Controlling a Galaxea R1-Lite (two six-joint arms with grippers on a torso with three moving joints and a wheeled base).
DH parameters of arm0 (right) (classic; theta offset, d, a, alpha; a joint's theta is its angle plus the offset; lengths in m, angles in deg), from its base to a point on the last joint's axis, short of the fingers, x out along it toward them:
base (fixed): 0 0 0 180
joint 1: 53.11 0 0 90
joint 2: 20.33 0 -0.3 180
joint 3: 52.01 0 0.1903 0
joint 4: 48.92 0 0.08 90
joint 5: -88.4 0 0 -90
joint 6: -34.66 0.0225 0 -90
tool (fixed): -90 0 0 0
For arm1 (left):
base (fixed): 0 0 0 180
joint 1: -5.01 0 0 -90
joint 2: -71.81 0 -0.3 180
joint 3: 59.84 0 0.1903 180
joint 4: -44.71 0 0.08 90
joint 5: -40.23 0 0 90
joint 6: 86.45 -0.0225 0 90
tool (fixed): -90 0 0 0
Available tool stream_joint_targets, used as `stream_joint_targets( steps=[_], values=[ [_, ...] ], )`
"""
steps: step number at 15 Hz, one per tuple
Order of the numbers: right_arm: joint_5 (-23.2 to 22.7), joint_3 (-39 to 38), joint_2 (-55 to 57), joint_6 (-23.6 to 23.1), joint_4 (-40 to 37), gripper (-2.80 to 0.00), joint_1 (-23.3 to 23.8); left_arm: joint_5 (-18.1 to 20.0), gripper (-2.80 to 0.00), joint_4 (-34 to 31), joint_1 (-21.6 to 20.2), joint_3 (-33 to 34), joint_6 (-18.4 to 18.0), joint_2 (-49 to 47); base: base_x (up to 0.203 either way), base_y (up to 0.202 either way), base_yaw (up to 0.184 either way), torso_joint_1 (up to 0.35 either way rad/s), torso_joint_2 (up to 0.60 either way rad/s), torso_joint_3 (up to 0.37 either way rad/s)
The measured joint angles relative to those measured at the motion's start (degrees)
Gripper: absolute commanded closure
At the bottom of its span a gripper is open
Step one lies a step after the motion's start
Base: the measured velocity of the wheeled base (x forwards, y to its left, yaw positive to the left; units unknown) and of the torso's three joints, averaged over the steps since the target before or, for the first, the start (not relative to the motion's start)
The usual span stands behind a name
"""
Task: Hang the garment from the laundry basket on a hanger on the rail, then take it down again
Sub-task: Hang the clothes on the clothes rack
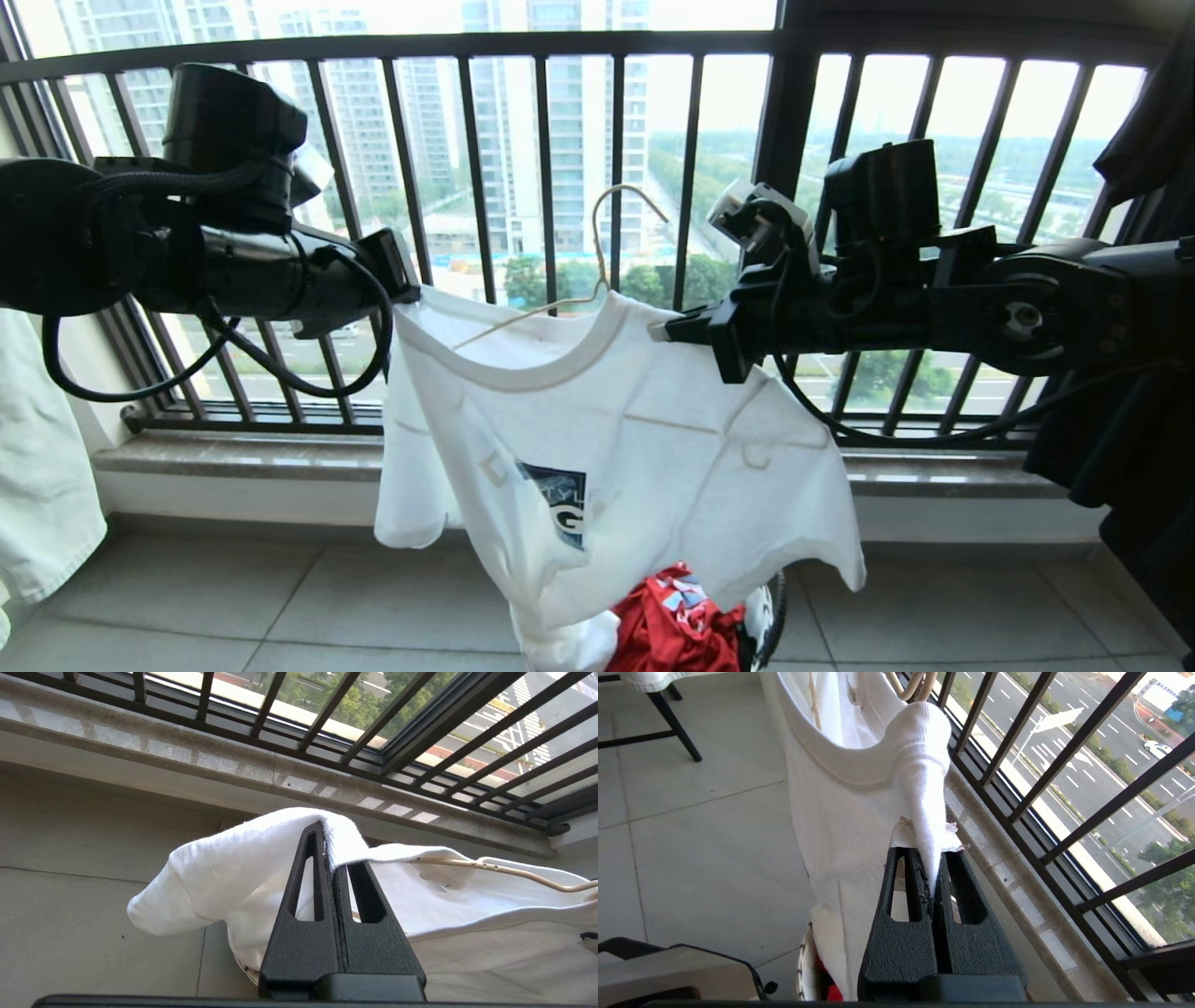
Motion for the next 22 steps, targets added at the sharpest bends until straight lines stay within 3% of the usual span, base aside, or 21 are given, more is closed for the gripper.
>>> stream_joint_targets(
  steps=[4,8,12,19,22],
  values=[
    [-0.1,-3.6,-0.9,2.2,1.3,0.00,0.0,0.0,0.00,-4.0,2.8,-6.2,-1.0,-2.0,0.000,0.000,0.000,0.000,0.00,0.000],
    [0.4,-7.4,-1.0,6.6,10.9,0.00,0.0,-0.4,0.00,-4.3,5.8,-9.1,-1.4,-4.2,0.000,0.000,0.000,0.000,0.00,0.000],
    [3.0,-9.0,-1.9,6.8,12.0,0.00,-0.1,-6.0,0.00,-3.9,8.1,-9.8,-1.5,-5.3,0.000,0.000,0.000,0.000,0.00,0.000],
    [3.3,-12.0,-3.3,7.1,12.8,0.00,-1.0,-6.0,0.00,-3.7,14.5,-12.5,-1.3,-6.6,0.000,0.000,0.000,0.000,0.00,0.000],
    [2.7,-12.8,-3.1,11.5,17.6,0.00,-1.8,-6.1,0.00,-3.7,15.5,-15.4,-1.3,-7.3,0.000,0.000,0.000,0.000,0.00,0.000]
  ],
)
